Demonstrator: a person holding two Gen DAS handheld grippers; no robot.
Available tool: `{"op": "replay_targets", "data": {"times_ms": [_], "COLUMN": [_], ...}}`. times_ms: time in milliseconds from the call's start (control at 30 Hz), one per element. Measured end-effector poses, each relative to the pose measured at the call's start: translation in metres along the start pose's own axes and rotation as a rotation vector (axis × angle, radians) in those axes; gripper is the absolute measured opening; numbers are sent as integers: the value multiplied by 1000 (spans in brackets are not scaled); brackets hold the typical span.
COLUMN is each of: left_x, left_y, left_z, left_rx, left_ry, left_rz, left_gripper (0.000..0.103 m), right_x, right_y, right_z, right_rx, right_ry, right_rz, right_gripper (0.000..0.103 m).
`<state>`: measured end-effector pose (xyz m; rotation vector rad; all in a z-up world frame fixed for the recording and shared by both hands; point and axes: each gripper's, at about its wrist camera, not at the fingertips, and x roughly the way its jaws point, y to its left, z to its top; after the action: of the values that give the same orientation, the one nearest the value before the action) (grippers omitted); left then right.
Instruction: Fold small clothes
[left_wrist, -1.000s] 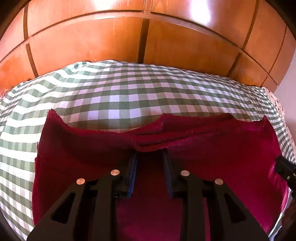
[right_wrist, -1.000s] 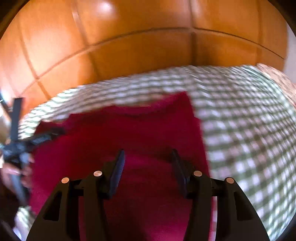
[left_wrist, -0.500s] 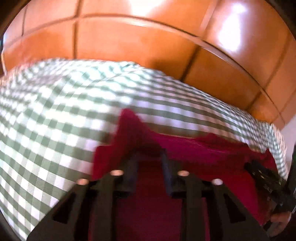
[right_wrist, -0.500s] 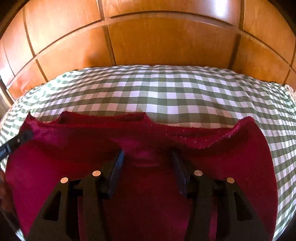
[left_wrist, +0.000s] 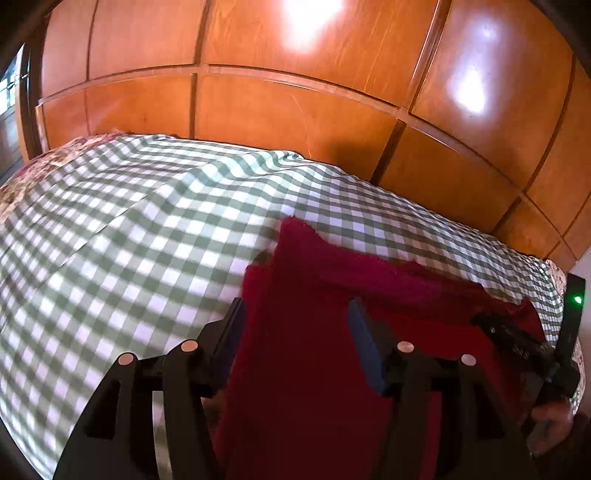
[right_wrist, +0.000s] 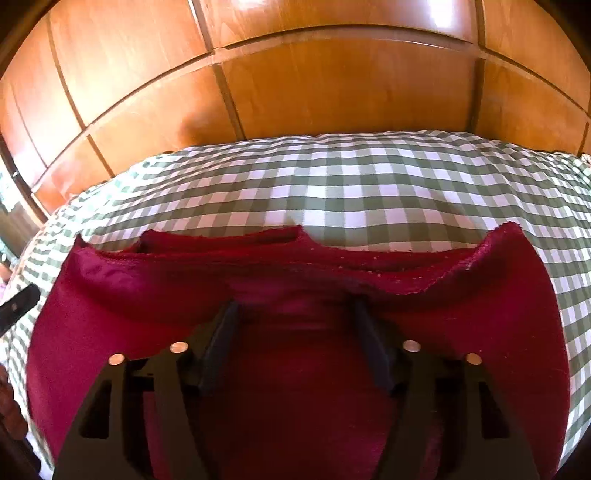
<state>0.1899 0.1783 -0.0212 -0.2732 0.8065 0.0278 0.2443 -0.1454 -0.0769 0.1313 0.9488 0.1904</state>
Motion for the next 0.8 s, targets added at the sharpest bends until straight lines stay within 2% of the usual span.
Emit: {"op": "replay_targets", "data": {"times_ms": [200,367,533,600,667,800], "left_x": [-21,-26,-37,-38,-40,-43], "left_y": [8,-17,-29,-32,-36,-44], "left_z": [-18,-37,-51,-54,-60,-67], "left_rx": [11,41,62,72,79,96], "left_ry": [-19,-23,-29,-24,-20,-12], "left_rz": [26,42,36,27,19,9], "left_gripper": [62,64,64,65,65,65], "right_x": [-26,-61,-100,-110,-113,-111], "right_y": [3,-20,-67,-87,-101,-121], "right_z": [-4,-13,-28,-39,-50,-79], "right_rx": [0,60,147,189,219,311], "right_ry": [7,-30,-72,-69,-51,5], "right_rz": [-13,-22,-74,-81,-68,48], "right_gripper": [84,85,85,89,89,89]}}
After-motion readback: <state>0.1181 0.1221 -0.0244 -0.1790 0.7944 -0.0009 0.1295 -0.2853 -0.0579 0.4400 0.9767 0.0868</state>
